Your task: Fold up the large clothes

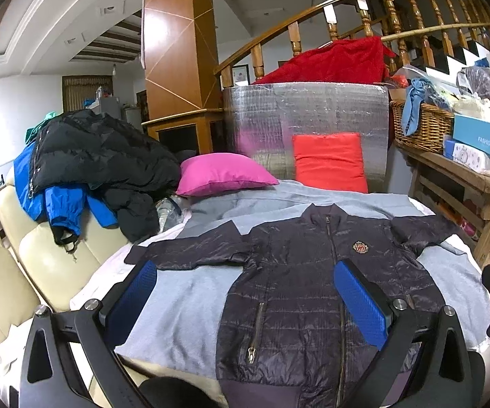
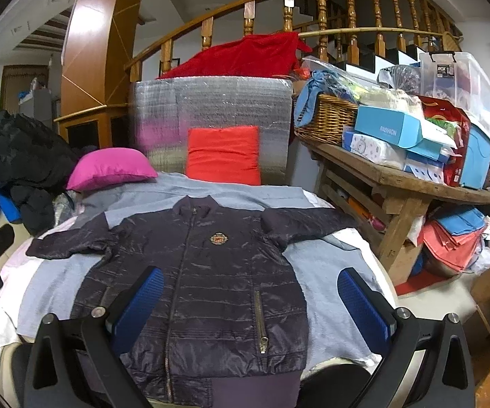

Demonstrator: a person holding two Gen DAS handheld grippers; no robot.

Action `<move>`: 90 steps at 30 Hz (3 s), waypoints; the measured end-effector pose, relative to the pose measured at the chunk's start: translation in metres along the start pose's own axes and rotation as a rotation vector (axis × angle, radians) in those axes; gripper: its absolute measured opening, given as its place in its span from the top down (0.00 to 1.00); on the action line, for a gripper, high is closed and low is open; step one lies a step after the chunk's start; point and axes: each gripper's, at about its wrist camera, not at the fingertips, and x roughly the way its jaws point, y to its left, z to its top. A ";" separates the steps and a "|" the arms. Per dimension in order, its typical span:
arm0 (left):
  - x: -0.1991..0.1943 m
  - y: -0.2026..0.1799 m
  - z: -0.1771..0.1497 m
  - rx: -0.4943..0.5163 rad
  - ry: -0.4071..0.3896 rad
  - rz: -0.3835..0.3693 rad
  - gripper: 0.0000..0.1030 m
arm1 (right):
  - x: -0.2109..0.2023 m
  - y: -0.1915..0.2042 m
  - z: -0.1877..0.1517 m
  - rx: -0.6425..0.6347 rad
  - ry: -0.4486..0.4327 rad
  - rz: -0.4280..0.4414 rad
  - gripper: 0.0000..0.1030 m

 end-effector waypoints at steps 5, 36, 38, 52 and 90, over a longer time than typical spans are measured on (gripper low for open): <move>0.032 -0.011 0.010 0.001 0.020 -0.015 0.00 | 0.030 -0.007 0.010 0.002 0.028 -0.031 0.00; 0.368 -0.098 -0.061 0.019 0.441 0.035 0.00 | 0.552 -0.336 -0.023 1.040 0.317 0.155 0.24; 0.373 -0.098 -0.059 0.016 0.441 0.038 0.00 | 0.566 -0.340 -0.024 1.043 0.321 0.141 0.29; 0.367 -0.091 -0.048 -0.020 0.406 0.030 0.00 | 0.512 -0.295 0.057 0.898 0.034 0.303 0.90; 0.335 -0.099 -0.028 -0.065 0.343 -0.238 0.00 | 0.410 -0.102 -0.009 0.657 0.312 0.732 0.16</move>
